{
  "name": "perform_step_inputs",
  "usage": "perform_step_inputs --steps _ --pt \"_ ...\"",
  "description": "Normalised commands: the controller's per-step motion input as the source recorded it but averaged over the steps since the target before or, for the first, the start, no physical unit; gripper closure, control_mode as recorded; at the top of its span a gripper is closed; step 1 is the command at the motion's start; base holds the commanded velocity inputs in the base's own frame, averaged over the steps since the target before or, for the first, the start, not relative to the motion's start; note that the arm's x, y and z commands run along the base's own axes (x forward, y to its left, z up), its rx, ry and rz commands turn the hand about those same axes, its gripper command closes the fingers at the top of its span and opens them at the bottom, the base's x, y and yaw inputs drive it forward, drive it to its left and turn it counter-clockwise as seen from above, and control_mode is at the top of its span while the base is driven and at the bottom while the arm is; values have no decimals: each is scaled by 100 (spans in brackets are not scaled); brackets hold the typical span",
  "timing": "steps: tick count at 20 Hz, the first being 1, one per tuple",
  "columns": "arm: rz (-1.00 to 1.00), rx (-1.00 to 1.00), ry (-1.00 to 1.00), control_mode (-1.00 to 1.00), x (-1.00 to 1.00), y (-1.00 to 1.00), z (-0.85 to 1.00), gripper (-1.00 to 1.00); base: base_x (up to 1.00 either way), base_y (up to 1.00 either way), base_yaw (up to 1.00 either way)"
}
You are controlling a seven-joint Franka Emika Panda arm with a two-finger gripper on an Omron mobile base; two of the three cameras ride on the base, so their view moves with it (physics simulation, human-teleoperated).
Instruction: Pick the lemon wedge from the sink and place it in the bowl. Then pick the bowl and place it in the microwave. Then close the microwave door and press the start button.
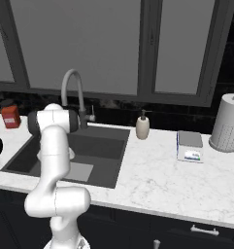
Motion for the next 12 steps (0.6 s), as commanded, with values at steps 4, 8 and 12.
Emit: perform_step_inputs --steps 4,8,12 --pt "0 0 -6 -100 -12 0 23 100 0 0 0" --pt "0 0 -10 -100 -19 0 90 100 0 0 0" --pt "0 0 -8 -100 -28 0 100 100 0 0 0"
